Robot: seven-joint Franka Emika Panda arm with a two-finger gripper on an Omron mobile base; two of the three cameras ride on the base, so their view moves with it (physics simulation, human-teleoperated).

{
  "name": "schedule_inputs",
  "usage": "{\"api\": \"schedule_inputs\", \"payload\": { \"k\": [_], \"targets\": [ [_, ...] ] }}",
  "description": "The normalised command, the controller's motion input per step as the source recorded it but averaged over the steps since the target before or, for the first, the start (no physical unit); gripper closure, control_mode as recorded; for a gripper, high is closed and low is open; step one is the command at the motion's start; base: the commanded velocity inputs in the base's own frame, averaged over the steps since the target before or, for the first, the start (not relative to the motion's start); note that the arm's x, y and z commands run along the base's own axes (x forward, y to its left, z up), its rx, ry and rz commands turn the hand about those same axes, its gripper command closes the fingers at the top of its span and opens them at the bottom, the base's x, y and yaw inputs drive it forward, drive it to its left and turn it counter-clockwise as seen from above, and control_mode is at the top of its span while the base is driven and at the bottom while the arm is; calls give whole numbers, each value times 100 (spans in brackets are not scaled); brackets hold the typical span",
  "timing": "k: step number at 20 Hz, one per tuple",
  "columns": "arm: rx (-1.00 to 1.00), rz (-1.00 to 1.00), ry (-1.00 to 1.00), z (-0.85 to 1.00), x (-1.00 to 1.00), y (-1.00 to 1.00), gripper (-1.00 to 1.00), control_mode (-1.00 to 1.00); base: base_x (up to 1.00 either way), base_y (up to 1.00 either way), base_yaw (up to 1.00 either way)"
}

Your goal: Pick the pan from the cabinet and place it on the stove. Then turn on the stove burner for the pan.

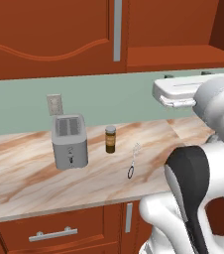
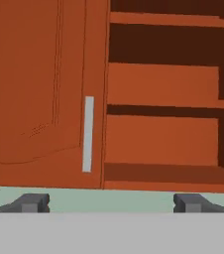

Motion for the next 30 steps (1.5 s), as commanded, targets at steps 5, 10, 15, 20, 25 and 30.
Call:
{"api": "schedule_inputs", "payload": {
  "k": [5,10,15,20,25,30],
  "targets": [
    [12,10,-9,24,54,21,-100,-100,0,0,0],
    [4,1,-1,13,55,14,-100,-100,0,0,0],
    [0,0,-2,3,47,11,-100,-100,0,0,0],
    [-9,0,-9,-8,41,4,-100,-100,0,0,0],
    [-5,0,-9,-3,46,2,-100,-100,0,0,0],
    [0,0,-3,0,48,0,-100,-100,0,0,0]
  ]
}}
